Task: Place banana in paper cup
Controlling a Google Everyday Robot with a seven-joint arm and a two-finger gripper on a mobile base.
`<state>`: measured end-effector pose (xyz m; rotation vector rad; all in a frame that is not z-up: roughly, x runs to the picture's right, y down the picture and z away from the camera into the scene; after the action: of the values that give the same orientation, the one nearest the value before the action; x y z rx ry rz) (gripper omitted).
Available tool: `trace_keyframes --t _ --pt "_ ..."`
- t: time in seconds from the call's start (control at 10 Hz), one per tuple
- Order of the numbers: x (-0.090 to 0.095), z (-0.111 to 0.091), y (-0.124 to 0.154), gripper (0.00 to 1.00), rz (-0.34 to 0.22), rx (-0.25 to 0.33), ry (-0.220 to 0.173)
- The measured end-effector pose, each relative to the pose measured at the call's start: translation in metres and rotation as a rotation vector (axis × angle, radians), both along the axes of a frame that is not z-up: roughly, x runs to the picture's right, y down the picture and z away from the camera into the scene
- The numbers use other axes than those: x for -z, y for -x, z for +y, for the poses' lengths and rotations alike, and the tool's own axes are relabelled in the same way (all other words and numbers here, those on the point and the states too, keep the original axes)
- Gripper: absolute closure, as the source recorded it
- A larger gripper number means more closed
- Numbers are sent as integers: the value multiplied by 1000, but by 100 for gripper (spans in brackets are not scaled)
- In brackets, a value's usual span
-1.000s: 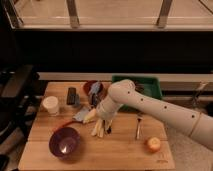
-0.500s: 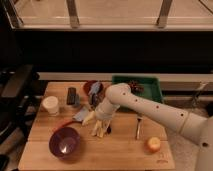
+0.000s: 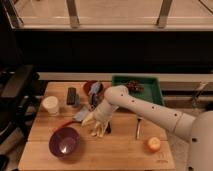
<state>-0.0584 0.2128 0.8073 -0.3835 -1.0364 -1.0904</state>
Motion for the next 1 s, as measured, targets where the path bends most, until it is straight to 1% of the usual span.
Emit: trace_keyframes --t 0.1,0.2,0.3,0.4,0.6,0.7,0.8,0.9,1.0 --pt "-4 3 1 31 3 -1 5" --pt "-6 5 1 39 8 -2 8" --pt "-9 6 -1 51 22 -5 11" --pt "-9 7 0 58 23 -4 12" --pt "-9 7 0 79 21 2 9" --pt "-10 8 -2 90 34 3 5" --pt "-10 9 -6 97 45 5 -4" --pt "-7 6 -8 100 49 7 -21" --pt "2 -1 -6 100 42 16 -42"
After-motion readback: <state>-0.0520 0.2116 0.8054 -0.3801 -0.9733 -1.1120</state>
